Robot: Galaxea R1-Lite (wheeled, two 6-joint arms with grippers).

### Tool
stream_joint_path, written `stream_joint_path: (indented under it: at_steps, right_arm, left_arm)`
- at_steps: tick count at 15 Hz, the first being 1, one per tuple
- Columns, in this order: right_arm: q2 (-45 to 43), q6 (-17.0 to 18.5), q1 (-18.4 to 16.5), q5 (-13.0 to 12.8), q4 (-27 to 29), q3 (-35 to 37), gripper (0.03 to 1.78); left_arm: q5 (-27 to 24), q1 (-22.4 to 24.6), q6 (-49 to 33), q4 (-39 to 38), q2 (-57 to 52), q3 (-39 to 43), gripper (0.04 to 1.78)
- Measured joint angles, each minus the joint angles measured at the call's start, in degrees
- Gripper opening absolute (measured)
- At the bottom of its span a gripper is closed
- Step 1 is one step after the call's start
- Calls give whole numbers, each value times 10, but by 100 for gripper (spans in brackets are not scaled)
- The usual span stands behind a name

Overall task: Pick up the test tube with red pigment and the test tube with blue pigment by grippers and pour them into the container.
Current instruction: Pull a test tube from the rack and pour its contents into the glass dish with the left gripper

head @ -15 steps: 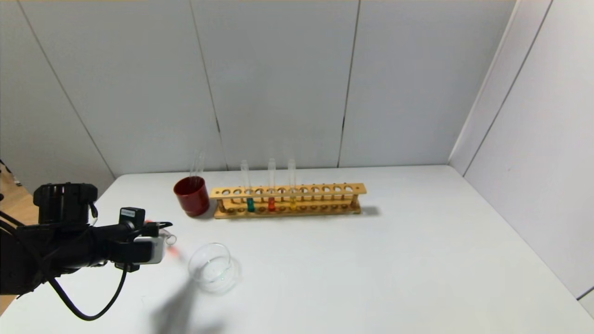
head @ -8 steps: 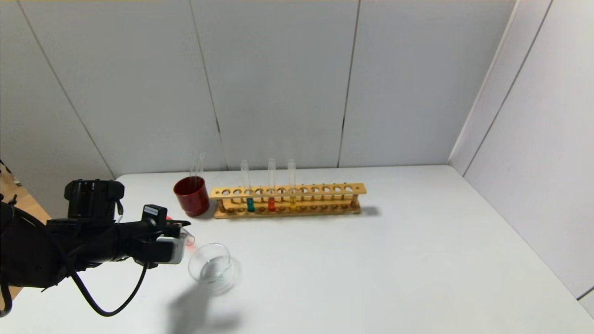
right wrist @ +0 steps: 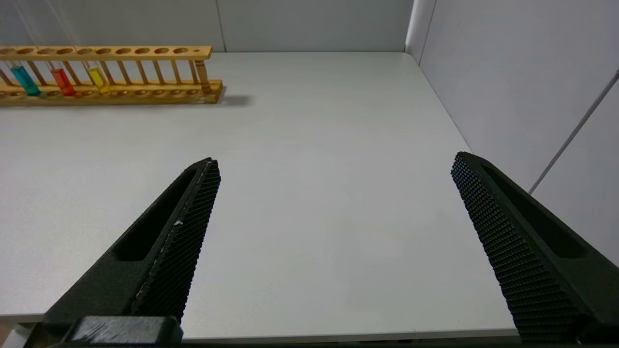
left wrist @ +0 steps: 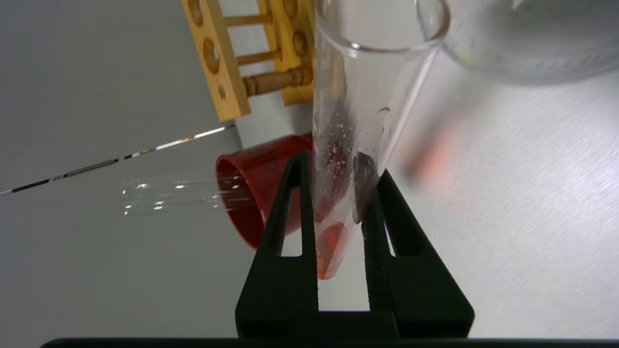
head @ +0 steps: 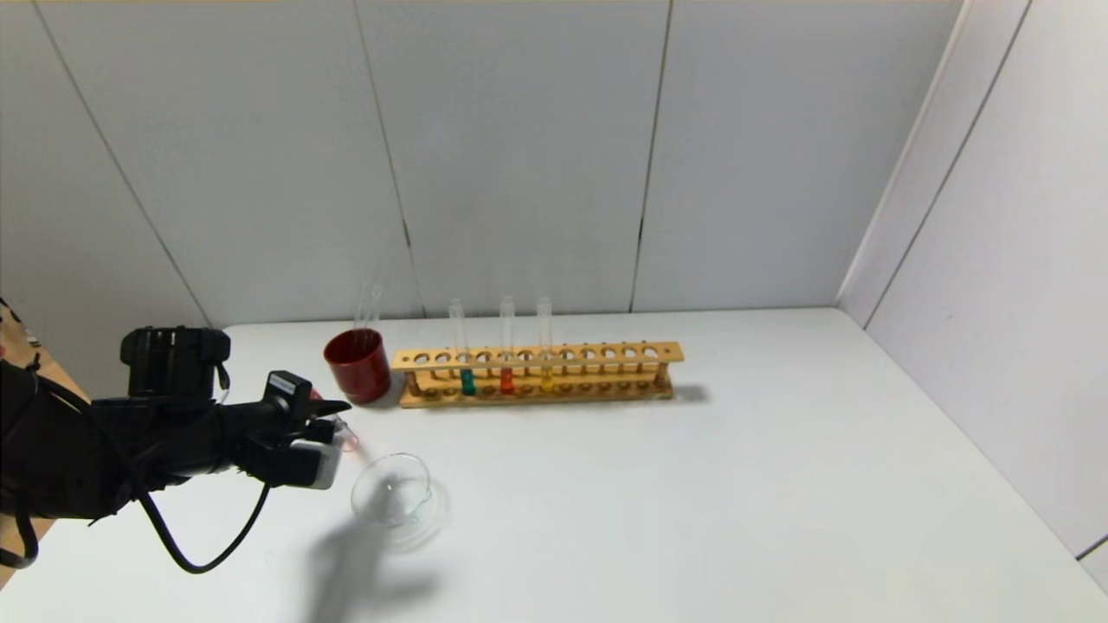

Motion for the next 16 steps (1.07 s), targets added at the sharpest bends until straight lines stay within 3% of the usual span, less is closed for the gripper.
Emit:
stream_joint_path:
  at_steps: [16]
  right_arm:
    - [0,0,0,0,0,0,175]
  left_arm:
    - [1,-12,75,0,12,-10,32]
